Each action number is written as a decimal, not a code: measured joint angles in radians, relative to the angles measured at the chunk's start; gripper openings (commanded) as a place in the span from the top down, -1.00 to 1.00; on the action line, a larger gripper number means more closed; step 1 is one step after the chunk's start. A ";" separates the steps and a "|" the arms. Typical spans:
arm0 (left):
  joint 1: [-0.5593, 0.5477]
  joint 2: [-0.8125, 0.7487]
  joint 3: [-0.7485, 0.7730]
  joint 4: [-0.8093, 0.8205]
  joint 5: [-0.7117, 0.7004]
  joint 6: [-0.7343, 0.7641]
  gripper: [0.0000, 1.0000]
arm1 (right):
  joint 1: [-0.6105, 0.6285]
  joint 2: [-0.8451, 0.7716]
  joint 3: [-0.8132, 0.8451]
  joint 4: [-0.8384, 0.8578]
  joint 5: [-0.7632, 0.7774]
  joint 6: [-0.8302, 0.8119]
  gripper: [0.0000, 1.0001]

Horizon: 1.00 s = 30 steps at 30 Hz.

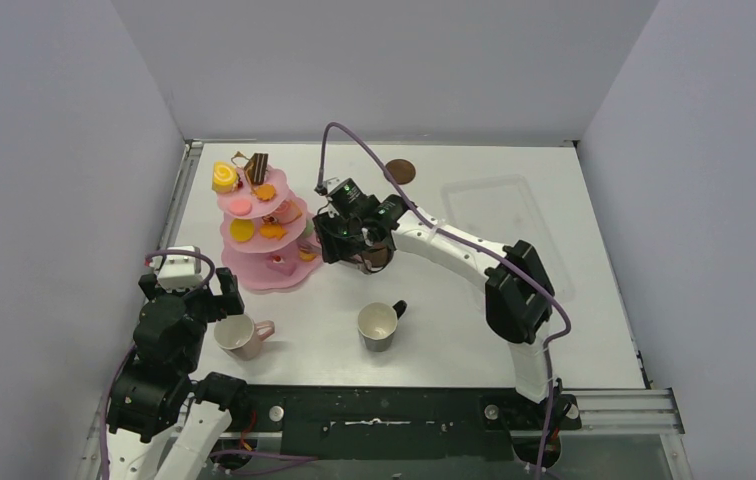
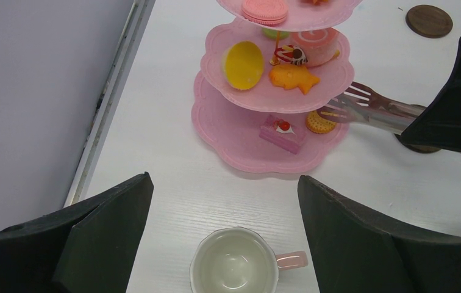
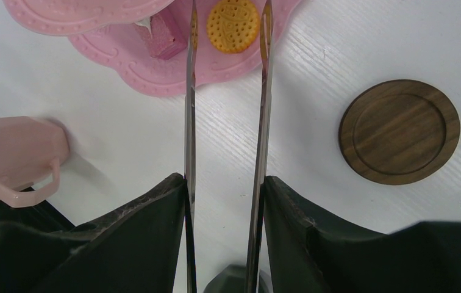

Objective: Serve the afternoon tea

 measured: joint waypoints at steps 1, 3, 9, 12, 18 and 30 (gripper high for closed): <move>0.000 0.000 0.000 0.000 0.000 0.000 -0.75 | 0.000 -0.003 -0.001 -0.004 0.000 -0.001 0.07; 0.000 0.000 0.000 0.000 0.000 0.000 -0.75 | -0.001 -0.014 -0.005 -0.010 0.004 -0.002 0.07; 0.000 0.000 0.000 0.000 0.002 0.000 -0.75 | -0.027 -0.129 -0.091 -0.026 0.017 -0.012 0.07; 0.000 0.000 0.000 0.000 0.004 0.000 -0.75 | -0.076 -0.216 -0.149 -0.040 0.029 -0.024 0.07; 0.000 0.000 0.000 0.001 0.008 0.000 -0.75 | -0.218 -0.375 -0.259 -0.059 0.080 -0.031 0.10; -0.001 0.000 0.000 0.001 0.020 0.000 -0.75 | -0.516 -0.502 -0.391 -0.092 0.232 0.005 0.06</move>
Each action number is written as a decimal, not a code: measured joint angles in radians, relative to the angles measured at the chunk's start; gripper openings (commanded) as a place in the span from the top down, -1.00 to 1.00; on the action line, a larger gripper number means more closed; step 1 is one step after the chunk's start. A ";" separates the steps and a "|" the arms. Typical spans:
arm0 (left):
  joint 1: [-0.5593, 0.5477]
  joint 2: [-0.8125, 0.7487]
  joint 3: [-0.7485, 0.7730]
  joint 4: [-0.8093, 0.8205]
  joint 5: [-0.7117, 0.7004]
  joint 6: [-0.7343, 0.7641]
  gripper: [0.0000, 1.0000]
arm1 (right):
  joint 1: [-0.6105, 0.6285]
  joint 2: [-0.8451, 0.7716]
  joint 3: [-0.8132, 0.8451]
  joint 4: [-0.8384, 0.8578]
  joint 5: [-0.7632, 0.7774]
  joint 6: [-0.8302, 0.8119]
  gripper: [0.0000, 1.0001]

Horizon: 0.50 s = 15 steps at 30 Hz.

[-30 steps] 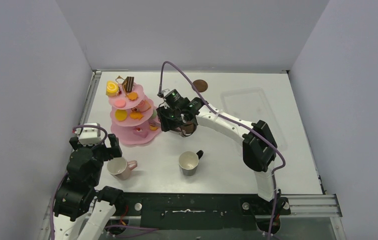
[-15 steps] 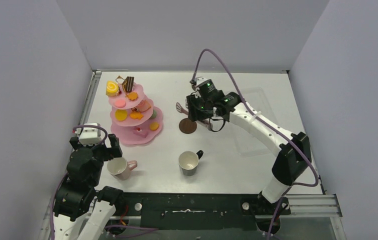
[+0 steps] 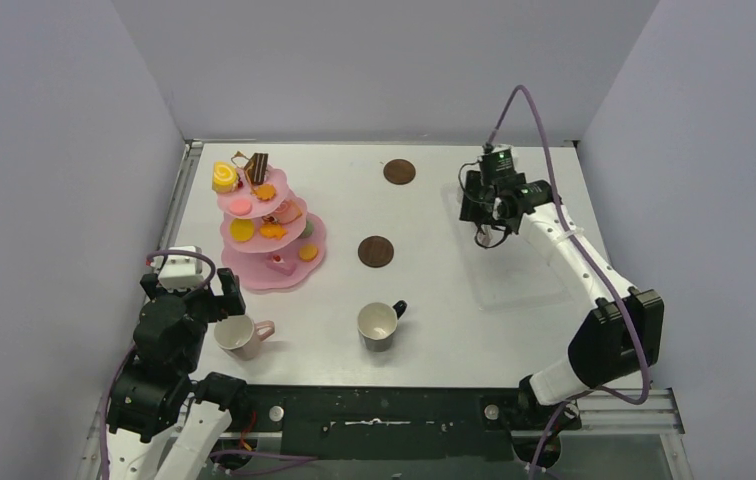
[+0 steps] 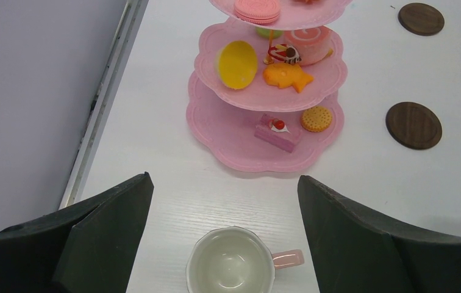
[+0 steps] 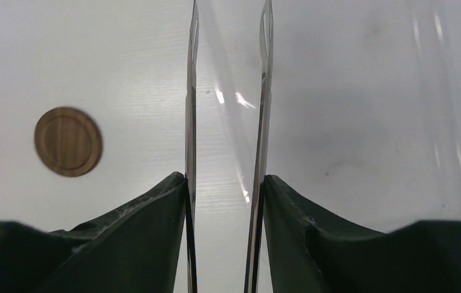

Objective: Serve the afternoon tea

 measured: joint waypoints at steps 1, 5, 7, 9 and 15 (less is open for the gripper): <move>0.000 0.000 0.000 0.000 0.000 0.000 -0.75 | -0.034 0.000 -0.007 -0.001 0.013 0.007 0.06; 0.000 0.000 0.000 0.000 0.001 0.000 -0.75 | -0.139 0.002 -0.026 -0.012 0.081 0.048 0.05; 0.000 0.000 0.000 0.000 0.002 0.000 -0.75 | -0.174 0.006 -0.026 -0.023 0.126 0.078 0.03; 0.000 0.000 0.000 0.000 0.002 0.000 -0.75 | -0.193 0.021 -0.024 -0.035 0.171 0.104 0.02; 0.000 0.000 0.000 0.000 0.002 0.000 -0.75 | -0.205 0.087 -0.019 -0.048 0.251 0.155 0.03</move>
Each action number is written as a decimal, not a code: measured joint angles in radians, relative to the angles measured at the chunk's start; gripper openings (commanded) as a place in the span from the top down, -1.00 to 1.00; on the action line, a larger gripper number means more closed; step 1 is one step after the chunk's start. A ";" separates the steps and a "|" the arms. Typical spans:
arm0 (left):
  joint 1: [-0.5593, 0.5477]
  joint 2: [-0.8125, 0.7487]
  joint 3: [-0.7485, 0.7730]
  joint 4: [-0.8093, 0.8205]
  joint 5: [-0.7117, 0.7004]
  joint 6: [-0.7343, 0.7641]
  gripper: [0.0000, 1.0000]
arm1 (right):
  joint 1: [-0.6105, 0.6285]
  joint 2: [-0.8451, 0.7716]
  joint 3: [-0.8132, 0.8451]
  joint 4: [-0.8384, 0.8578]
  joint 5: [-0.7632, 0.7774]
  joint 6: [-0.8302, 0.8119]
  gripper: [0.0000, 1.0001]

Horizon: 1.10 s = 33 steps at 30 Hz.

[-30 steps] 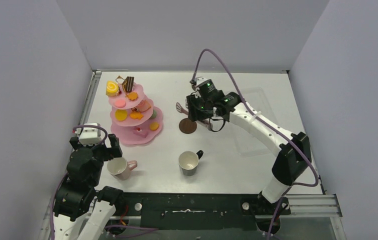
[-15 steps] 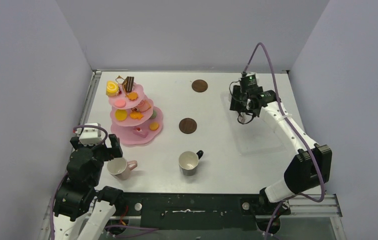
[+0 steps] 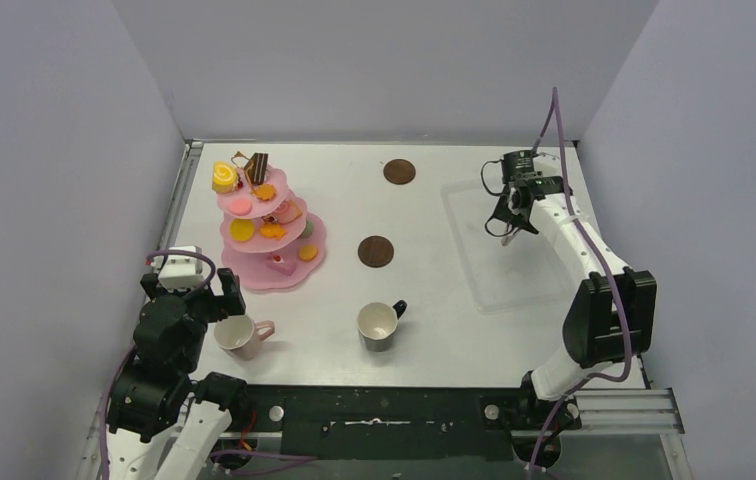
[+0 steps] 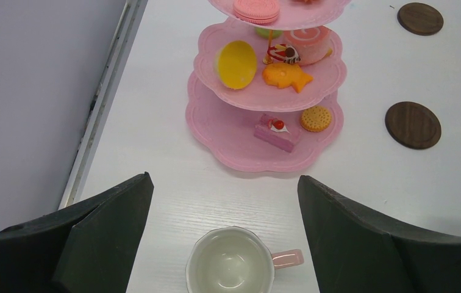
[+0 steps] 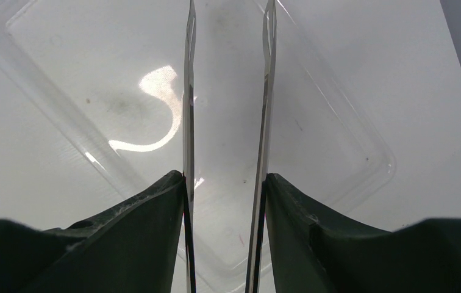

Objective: Serve the afternoon tea

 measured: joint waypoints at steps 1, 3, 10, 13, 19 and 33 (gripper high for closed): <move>0.000 0.000 0.000 0.000 0.000 0.000 -0.75 | 0.000 0.007 0.000 0.000 0.010 0.006 0.03; 0.000 0.000 0.000 0.000 0.000 0.000 -0.75 | 0.000 0.023 0.000 0.004 0.027 0.018 0.04; 0.000 0.000 0.000 0.000 0.000 0.000 -0.75 | -0.002 0.067 0.014 0.041 0.111 0.034 0.03; 0.000 0.000 0.000 0.000 0.000 0.000 -0.75 | -0.004 0.076 0.014 0.079 0.150 0.038 0.00; 0.000 0.000 0.000 0.000 0.000 0.000 -0.76 | -0.015 0.111 0.015 0.159 0.221 0.046 -0.01; 0.000 0.000 0.000 0.000 0.000 0.000 -0.76 | -0.021 0.359 0.016 0.243 0.269 0.049 -0.28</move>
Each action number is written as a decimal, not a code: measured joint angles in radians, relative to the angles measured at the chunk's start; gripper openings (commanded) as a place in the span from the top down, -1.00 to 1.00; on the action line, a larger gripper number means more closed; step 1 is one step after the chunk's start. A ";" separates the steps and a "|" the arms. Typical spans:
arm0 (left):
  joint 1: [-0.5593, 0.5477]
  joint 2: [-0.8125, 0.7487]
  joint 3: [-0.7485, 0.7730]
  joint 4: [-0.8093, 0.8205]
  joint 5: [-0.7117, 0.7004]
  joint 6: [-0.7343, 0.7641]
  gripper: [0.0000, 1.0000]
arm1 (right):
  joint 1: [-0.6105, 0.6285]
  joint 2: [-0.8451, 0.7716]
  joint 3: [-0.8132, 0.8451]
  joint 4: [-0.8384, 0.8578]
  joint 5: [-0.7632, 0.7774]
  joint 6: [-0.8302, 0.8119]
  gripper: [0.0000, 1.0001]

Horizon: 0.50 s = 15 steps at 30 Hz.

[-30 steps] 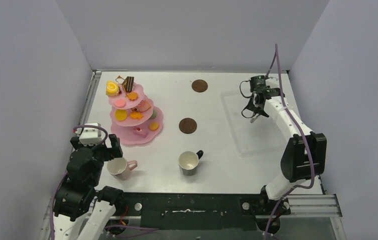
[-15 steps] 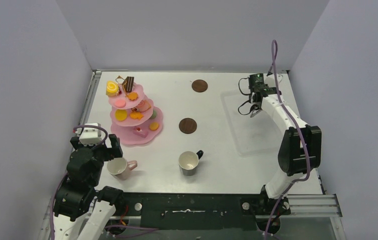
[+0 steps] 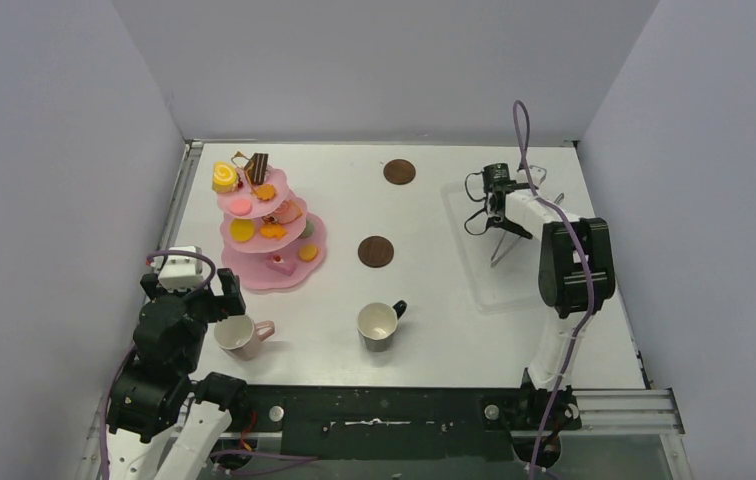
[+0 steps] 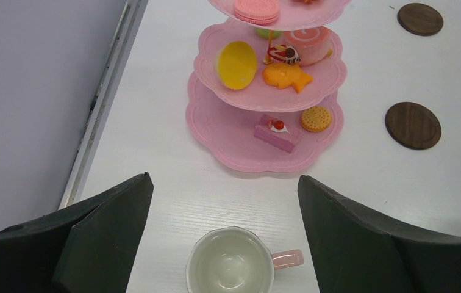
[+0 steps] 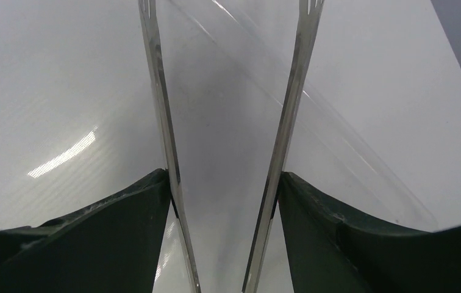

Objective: Serve the afternoon tea

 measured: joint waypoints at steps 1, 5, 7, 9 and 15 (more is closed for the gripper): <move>0.000 0.000 0.000 0.000 0.000 0.000 -0.76 | 0.000 0.006 -0.001 0.002 0.000 0.000 -0.28; 0.000 0.000 0.000 0.000 0.000 0.000 -0.76 | 0.000 0.014 -0.010 0.010 -0.004 -0.001 -0.40; 0.000 0.000 0.000 0.000 0.000 0.000 -0.76 | 0.000 0.016 -0.010 0.009 -0.006 -0.002 -0.53; 0.000 0.000 0.000 0.000 0.000 0.000 -0.76 | 0.000 0.016 -0.010 0.008 -0.010 -0.003 -0.70; 0.000 0.000 0.000 0.000 0.000 0.000 -0.76 | 0.000 0.015 -0.005 -0.020 -0.032 -0.016 -0.95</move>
